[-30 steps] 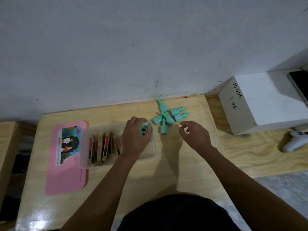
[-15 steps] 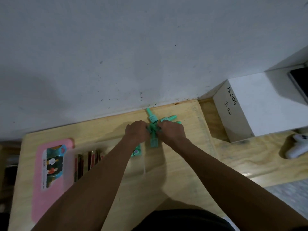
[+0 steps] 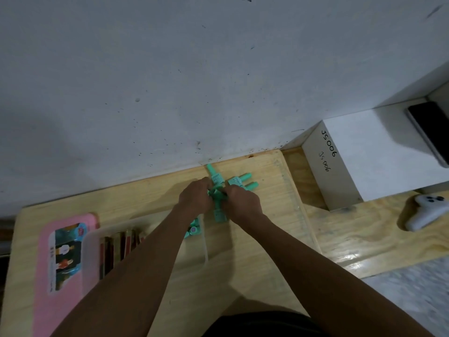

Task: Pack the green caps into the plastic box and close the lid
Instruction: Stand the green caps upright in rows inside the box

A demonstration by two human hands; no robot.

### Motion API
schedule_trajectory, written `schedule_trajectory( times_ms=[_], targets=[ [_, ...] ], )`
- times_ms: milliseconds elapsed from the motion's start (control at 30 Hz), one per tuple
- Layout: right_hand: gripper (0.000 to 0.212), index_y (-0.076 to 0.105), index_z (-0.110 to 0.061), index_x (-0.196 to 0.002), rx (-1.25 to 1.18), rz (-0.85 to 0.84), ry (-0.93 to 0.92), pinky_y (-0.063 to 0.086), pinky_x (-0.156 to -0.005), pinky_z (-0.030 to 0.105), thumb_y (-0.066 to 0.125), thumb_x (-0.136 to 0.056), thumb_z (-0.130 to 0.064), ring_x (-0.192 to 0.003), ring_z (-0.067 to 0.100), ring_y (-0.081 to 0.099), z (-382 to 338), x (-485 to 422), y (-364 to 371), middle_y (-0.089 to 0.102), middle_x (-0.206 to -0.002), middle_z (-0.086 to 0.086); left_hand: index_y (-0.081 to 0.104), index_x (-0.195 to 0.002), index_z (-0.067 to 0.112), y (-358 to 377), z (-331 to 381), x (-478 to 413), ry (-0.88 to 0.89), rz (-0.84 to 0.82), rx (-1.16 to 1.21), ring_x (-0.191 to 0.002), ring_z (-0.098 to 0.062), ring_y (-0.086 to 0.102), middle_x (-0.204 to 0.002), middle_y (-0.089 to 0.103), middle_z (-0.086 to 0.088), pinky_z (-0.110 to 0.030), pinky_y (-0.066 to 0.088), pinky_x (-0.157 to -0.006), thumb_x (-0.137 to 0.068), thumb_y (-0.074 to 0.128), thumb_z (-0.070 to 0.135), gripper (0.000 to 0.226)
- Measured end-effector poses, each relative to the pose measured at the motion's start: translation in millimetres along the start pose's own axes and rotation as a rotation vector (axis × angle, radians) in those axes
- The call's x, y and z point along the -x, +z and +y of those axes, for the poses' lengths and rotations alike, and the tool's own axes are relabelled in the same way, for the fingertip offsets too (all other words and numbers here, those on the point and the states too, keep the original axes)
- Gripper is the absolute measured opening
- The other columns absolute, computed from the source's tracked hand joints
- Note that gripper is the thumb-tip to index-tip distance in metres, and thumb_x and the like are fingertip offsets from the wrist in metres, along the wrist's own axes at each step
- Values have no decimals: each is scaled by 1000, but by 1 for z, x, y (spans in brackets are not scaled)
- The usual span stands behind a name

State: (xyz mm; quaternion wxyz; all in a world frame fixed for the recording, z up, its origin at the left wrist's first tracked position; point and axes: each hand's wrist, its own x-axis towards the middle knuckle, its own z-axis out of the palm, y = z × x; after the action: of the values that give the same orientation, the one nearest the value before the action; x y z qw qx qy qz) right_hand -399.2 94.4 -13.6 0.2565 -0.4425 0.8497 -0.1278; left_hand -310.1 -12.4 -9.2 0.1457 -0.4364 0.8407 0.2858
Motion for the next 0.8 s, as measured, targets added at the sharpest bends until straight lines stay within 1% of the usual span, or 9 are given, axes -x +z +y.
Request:
schedule_trajectory(
  times_ms=[67, 167, 233, 333, 400, 500, 600, 700, 800],
  targets=[
    [26, 62, -22, -118, -81, 9, 27, 55, -67, 33, 48, -98, -31, -85, 19, 65, 6, 5, -4, 67, -106, 1, 50, -95, 20, -3, -2, 1, 15, 42, 50, -85, -25, 55, -106, 64, -8, -32, 41, -65, -83, 63, 19, 18],
    [31, 63, -23, -121, -219, 69, 59, 57, -74, 35, 57, -93, -34, -91, 19, 66, 14, 17, -12, 69, -113, 3, 56, -122, 22, -10, -4, 4, 33, 103, 162, -100, -29, 62, -114, 67, -8, -37, 52, -79, -85, 65, 21, 38],
    [34, 65, -16, -120, -356, 120, 67, 57, -80, 35, 66, -89, -31, -94, 19, 67, 16, 26, -19, 69, -115, 5, 58, -128, 20, -17, -4, 12, 50, 146, 289, -101, -27, 64, -116, 68, -9, -32, 52, -82, -86, 66, 21, 43],
    [34, 68, -12, -113, -455, 184, 54, 56, -84, 37, 74, -84, -27, -94, 19, 67, 19, 39, -27, 67, -115, 5, 63, -119, 18, -32, -3, 34, 61, 212, 521, -85, -17, 65, -106, 69, -5, -23, 50, -66, -87, 65, 21, 33],
    [32, 70, -14, -108, -518, 184, 62, 59, -78, 34, 76, -81, -30, -86, 14, 70, 18, 48, -30, 68, -111, 2, 62, -109, 21, -39, -3, 53, 53, 205, 766, -79, -12, 67, -100, 70, -3, -30, 57, -67, -89, 64, 20, 20],
    [28, 72, -10, -101, -669, 110, 65, 60, -64, 25, 78, -80, -29, -71, 10, 72, 9, 66, -34, 72, -99, 0, 59, -106, 17, -44, -10, 79, 1, 163, 1073, -79, -20, 72, -97, 69, -5, -37, 58, -74, -93, 60, 17, 13],
    [22, 73, -10, -92, -733, 101, -12, 60, -69, 31, 78, -80, -28, -74, 13, 73, -4, 81, -32, 74, -91, 1, 60, -109, 10, -43, -24, 100, -42, 157, 1287, -81, -27, 73, -98, 68, -9, -31, 58, -65, -93, 59, 15, 17],
    [20, 73, -14, -95, -704, 69, -94, 59, -74, 30, 76, -82, -28, -77, 11, 72, -18, 91, -24, 74, -89, -1, 62, -110, 8, -36, -43, 119, -82, 191, 1334, -88, -28, 73, -100, 69, -12, -30, 57, -65, -92, 61, 18, 20],
    [21, 72, -18, -96, -568, 42, -176, 55, -71, 20, 75, -82, -33, -78, 3, 69, -30, 98, -16, 73, -86, -6, 66, -100, 14, -24, -63, 134, -59, 277, 1203, -92, -24, 68, -96, 68, -5, -30, 59, -69, -91, 63, 21, 12]
  ],
)
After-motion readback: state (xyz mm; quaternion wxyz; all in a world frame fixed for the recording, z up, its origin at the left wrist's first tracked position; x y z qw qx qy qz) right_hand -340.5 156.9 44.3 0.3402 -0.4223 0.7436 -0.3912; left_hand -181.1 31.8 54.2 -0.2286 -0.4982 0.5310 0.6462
